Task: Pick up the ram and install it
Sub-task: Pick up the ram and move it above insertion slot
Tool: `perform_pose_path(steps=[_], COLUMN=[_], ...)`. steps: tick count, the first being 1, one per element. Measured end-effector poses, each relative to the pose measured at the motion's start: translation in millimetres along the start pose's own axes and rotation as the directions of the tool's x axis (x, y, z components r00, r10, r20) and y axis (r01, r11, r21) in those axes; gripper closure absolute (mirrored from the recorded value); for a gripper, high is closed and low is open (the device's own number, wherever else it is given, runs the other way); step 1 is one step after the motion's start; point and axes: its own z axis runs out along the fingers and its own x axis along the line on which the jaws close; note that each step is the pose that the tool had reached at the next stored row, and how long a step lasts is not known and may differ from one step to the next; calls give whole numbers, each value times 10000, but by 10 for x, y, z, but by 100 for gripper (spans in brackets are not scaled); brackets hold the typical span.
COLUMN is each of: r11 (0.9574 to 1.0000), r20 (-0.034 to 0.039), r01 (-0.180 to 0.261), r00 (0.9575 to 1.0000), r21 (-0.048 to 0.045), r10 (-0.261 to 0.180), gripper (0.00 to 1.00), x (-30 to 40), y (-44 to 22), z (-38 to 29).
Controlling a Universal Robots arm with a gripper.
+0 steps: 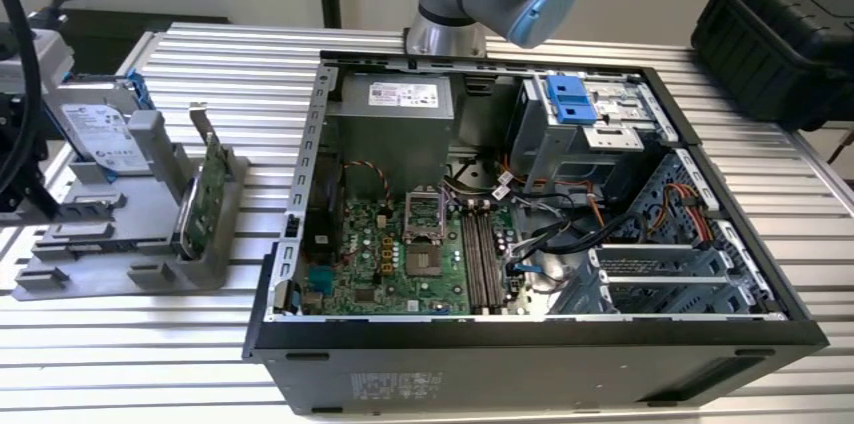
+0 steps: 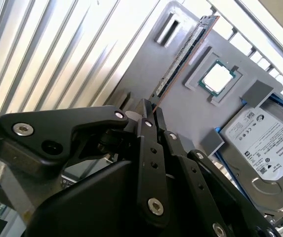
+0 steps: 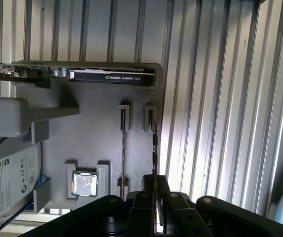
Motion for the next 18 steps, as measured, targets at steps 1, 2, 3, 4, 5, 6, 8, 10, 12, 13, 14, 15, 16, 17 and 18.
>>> perform_pose_path(steps=[1, 2, 3, 4, 5, 6, 8, 10, 12, 13, 14, 15, 16, 17, 18], r11=[10000, 10000, 10000, 10000, 10000, 10000, 10000, 10000, 10000, 10000, 10000, 10000, 10000, 10000, 10000], r20=[0, 0, 0, 0, 0, 0, 0, 0, 0, 0, 0, 0, 0, 0, 0], r01=[0, 0, 0, 0, 0, -1, 0, -1, -1, 0, -1, -1, -1, 0, -1], r00=[10000, 10000, 10000, 10000, 10000, 10000, 10000, 10000, 10000, 10000, 10000, 10000, 10000, 10000, 10000], r21=[-1, -1, -2, -2, -3, -3, -4, -5, -6, -5, -6, -7, -7, -8, -9], r10=[0, 0, 0, 0, 0, 1, 0, 1, 1, 0, 1, 1, 1, 0, 1], gripper=[100, 100, 100, 100, 100, 100, 100, 100, 100, 100, 100, 100, 100, 100, 100], x=[0, 0, 0, 0, 0, 0, 0, 0, 0, 0, 0, 0, 0, 0, 0], y=[-2, -5, -7, -9, -12, -14, -18, -21, -24, -26, -28, -29, -31, -32, -33], z=[-7, -15, -23, -32, -40, -49, -66, -84, -101, -110, -120, -129, -138, -147, -155])
